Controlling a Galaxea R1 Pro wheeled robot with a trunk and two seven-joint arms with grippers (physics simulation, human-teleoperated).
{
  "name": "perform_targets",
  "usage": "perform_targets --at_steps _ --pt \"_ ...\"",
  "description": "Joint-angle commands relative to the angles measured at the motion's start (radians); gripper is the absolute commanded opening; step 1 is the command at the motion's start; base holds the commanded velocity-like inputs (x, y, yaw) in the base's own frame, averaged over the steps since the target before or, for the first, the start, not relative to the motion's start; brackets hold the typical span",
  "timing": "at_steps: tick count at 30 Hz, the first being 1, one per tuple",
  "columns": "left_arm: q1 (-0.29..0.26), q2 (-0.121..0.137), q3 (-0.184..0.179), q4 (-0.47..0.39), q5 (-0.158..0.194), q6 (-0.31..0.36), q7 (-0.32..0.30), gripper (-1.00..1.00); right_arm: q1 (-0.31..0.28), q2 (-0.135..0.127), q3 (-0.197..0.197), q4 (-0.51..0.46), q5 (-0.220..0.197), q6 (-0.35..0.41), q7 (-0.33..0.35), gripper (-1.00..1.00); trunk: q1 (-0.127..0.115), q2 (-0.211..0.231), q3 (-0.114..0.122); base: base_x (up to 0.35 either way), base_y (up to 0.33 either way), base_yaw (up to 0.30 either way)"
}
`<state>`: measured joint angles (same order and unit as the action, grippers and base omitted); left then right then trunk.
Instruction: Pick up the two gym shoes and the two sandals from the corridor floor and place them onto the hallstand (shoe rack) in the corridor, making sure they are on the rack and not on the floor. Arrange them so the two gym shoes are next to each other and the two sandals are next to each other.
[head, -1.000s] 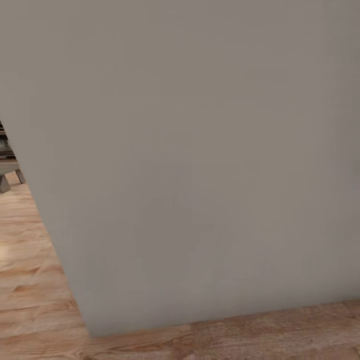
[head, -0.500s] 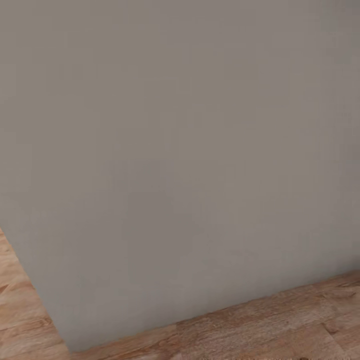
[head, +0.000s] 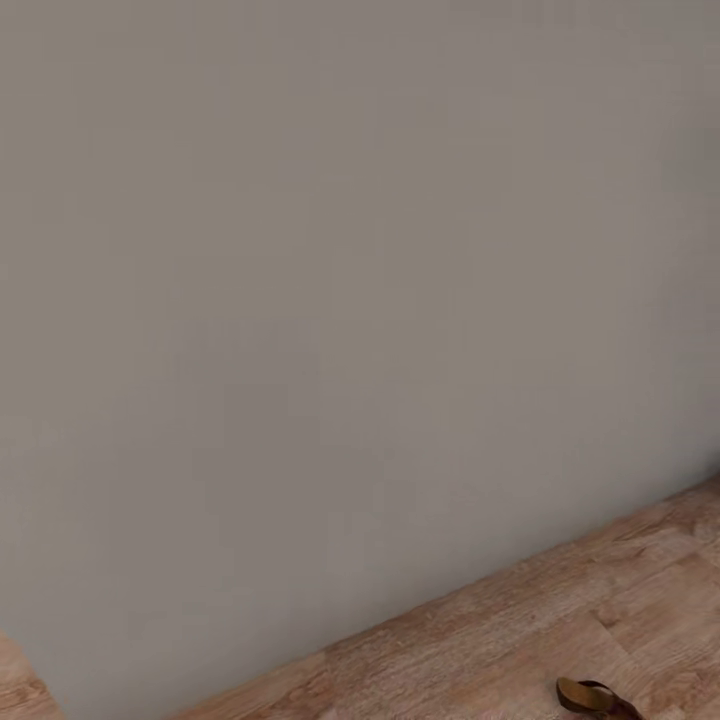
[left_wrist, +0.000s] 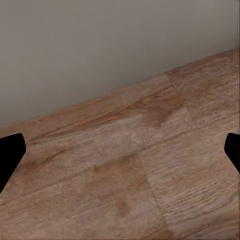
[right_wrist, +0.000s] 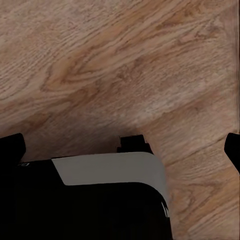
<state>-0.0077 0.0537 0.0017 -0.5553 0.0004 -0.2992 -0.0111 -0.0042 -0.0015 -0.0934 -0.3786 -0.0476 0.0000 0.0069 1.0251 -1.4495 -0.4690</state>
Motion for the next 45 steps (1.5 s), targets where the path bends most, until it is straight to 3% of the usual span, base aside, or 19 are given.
perform_targets --at_steps 1,9,17,24,36,45 --pt "0.0 0.006 0.0 0.001 0.0 -0.003 -0.001 1.0 0.0 0.001 -0.006 0.0 -0.008 0.0 0.001 1.0 0.0 -0.001 -0.001 0.0 0.0 -0.266" --pt "0.0 0.028 0.0 0.01 -0.002 -0.004 -0.001 1.0 0.0 0.0 -0.023 -0.001 -0.019 0.0 0.001 1.0 0.0 -0.001 -0.001 0.0 0.0 -0.266" --pt "-0.001 0.025 -0.004 0.011 -0.003 -0.003 0.001 1.0 0.0 -0.001 -0.026 -0.001 -0.02 0.0 0.001 1.0 0.0 -0.001 -0.001 0.0 0.0 -0.266" --pt "-0.001 -0.03 -0.01 0.014 -0.005 -0.001 0.0 1.0 0.0 -0.003 -0.027 0.004 -0.02 -0.001 0.002 1.0 0.0 -0.001 -0.001 0.0 0.0 -0.266" --pt "-0.005 -0.045 -0.008 0.011 -0.004 -0.001 -0.003 1.0 0.0 -0.004 -0.028 0.003 -0.02 -0.001 0.002 1.0 0.0 -0.001 -0.001 0.0 0.0 -0.267" --pt "-0.083 -0.071 -0.008 0.009 -0.005 -0.001 -0.004 1.0 0.0 -0.004 -0.028 0.003 -0.02 0.0 0.002 1.0 0.0 -0.001 -0.001 0.0 0.0 -0.294"
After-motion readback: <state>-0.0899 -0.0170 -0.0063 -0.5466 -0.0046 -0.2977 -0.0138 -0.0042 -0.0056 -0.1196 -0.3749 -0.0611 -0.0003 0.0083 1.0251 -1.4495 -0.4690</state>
